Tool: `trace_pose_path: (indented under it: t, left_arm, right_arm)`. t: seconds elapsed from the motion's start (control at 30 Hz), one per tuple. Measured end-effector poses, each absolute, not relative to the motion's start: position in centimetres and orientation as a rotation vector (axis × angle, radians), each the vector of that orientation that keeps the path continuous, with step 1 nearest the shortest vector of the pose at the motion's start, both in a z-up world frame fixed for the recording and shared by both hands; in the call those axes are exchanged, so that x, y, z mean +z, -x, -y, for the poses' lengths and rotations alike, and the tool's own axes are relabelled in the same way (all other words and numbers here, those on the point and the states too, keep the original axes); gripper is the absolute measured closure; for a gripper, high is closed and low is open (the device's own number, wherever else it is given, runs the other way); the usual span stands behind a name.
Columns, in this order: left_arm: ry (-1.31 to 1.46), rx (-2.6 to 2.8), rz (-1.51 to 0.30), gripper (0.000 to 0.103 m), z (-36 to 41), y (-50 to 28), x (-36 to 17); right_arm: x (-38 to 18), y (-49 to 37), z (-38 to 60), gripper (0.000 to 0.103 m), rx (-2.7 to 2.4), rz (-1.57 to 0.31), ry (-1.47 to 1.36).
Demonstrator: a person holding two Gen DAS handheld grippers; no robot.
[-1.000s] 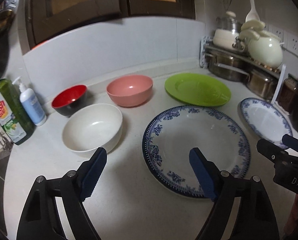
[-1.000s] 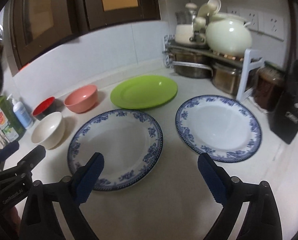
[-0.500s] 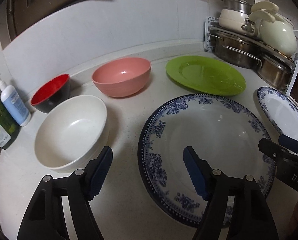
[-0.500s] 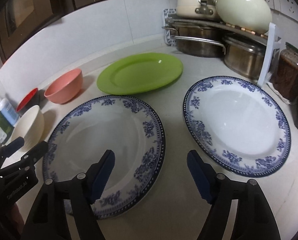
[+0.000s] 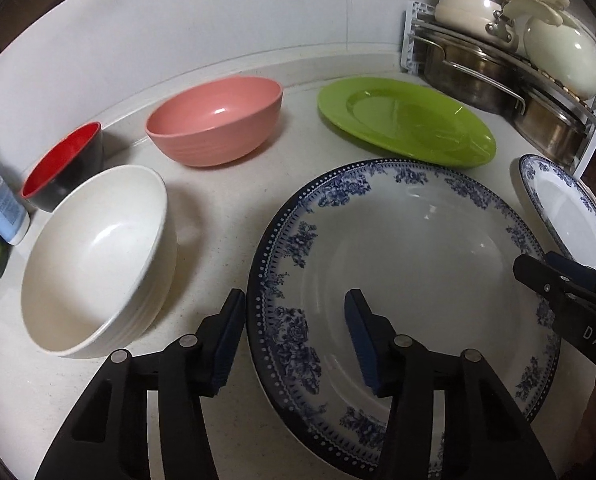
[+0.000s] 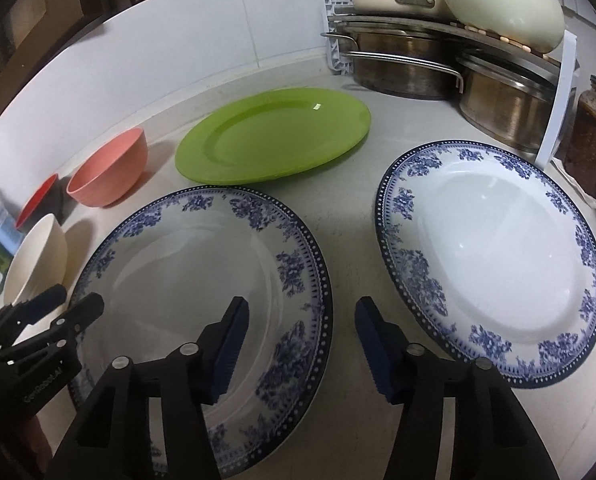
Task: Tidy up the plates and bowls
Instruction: 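Lift the blue-rimmed plate with both grippers and carry it toward the sink side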
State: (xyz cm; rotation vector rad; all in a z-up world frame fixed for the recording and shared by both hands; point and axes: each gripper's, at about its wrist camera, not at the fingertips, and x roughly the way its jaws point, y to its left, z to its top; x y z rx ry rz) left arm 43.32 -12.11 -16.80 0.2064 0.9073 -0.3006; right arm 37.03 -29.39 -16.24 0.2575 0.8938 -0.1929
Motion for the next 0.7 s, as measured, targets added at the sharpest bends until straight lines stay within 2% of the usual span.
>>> trace_pose_path:
  t: [0.17,0.33,0.7]
  left_arm:
    - [-0.202,-0.297,-0.910,0.055,12.0,-43.4,-16.9]
    - [-0.218,-0.280,-0.902,0.065,11.8,-43.5,-16.8]
    - [-0.195,-0.269,-0.898,0.066,11.2,-42.5,-16.2]
  right_arm:
    - [-16.3,-37.4,29.4,0.055,-0.192,-0.900,-0.240]
    - [-16.3,-37.8,29.3,0.065,-0.182,-0.904,-0.225]
    - [-16.0,-37.8,28.8,0.069,-0.202,-0.925,-0.184]
